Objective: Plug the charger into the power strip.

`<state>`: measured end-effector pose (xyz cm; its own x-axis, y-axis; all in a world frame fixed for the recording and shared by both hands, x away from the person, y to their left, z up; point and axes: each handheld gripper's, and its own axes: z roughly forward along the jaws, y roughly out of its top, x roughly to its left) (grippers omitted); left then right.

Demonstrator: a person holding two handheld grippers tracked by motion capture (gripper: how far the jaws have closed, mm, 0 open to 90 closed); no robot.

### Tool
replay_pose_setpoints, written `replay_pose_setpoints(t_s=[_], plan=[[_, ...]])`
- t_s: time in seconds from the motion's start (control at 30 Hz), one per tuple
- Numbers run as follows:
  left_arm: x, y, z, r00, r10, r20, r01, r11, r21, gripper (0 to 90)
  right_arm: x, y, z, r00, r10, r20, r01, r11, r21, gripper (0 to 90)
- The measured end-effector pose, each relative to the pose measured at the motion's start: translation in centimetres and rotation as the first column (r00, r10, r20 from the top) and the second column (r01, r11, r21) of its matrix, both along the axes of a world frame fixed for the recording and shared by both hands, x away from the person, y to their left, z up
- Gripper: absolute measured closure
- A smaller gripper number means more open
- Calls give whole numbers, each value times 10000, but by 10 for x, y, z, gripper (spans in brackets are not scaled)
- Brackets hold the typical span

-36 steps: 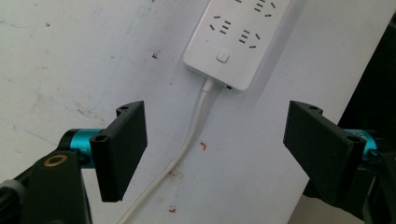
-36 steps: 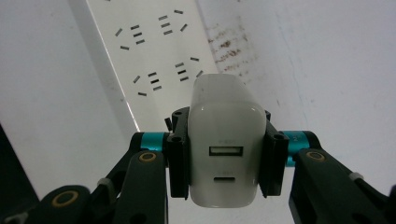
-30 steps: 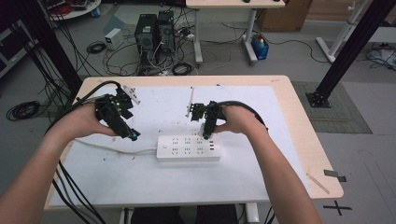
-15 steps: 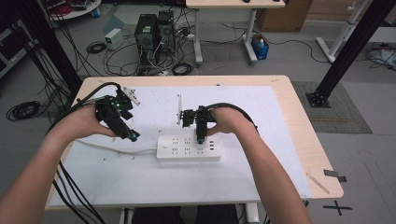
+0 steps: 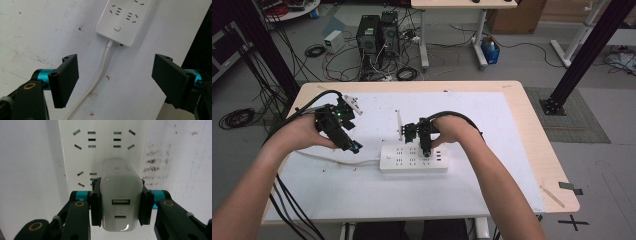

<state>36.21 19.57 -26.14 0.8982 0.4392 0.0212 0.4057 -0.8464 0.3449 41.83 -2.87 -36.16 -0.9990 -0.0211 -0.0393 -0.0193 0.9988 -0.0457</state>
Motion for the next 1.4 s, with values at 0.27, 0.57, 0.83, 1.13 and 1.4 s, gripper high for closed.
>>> replay_pose_setpoints(t_s=[0.27,0.57,0.83,1.13,1.4], plan=[[7,-3,-5,9999,19,-98,-19,10000,-15,218,-3,0,-2,9997,159,206,-162,9998,140,630],[6,-4,-8,9999,24,-107,-26,9998,-203,218,-1,-6,-7,9999,94,134,-104,9974,707,629],[5,-1,-5,10000,21,-40,-21,9999,-169,218,3,-12,-15,9988,-341,-346,374,9942,1011,470],[11,-2,-1,9999,134,90,-133,9997,-193,218,3,-47,30,9746,-2162,-585,2240,9344,2770,292],[19,-12,-3,9996,-84,264,74,9993,363,218,-2,-103,67,8737,-4841,-468,4692,8137,3432,219]])
